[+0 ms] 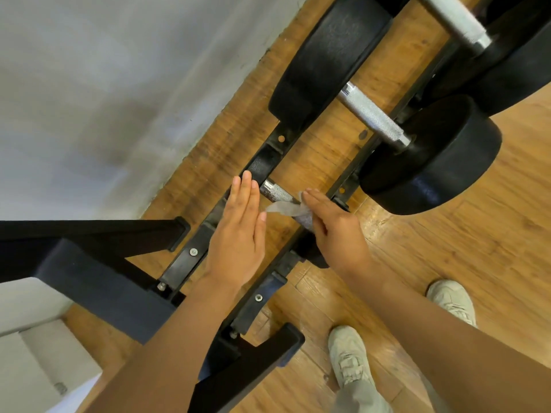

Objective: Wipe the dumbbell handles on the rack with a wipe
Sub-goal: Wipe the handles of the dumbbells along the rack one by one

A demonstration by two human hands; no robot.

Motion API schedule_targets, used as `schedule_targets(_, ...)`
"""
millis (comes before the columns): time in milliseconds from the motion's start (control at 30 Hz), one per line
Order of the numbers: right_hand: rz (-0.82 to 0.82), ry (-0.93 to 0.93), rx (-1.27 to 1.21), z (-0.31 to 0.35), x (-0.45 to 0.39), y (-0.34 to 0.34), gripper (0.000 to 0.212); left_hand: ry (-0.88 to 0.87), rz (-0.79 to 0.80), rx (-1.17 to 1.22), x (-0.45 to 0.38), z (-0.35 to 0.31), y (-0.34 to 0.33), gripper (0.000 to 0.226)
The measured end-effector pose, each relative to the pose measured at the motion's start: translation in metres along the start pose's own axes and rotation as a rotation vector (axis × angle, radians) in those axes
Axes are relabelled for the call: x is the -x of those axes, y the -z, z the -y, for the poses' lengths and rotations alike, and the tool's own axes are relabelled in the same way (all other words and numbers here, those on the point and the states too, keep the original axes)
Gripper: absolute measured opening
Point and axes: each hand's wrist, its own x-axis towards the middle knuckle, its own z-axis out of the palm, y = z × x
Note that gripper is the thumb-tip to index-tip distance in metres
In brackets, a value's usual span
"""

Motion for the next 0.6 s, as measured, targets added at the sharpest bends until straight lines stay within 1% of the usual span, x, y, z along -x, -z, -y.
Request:
schedule_targets(133, -0.072, 0.119, 0.088, 0.003, 0.014, 0.038, 0.041, 0.059, 0.000, 0.018, 0.001, -0.008, -0.007, 0.055)
schedule_targets(200, -0.063, 0.191, 0.141, 0.001, 0.024, 0.053, 0.041, 0.077, -0.004, 0.030, 0.000, -0.010, -0.010, 0.056)
schedule_targets(333, 0.054, 0.294, 0.224, -0.014, 0.052, 0.060, 0.037, 0.097, -0.028, 0.034, 0.000, -0.012, -0.013, 0.056)
schedule_targets(467, 0.164, 0.294, 0.279, -0.036, 0.077, 0.048, 0.042, 0.110, -0.064, 0.044, 0.000, -0.014, -0.018, 0.057)
schedule_targets(533, 0.198, 0.293, 0.295, -0.043, 0.082, 0.040, 0.043, 0.112, -0.084, 0.053, 0.000, -0.015, -0.020, 0.057)
schedule_targets(600, 0.194, 0.310, 0.309, -0.045, 0.085, 0.035, 0.041, 0.113, -0.102, 0.050, 0.001, -0.017, -0.021, 0.057)
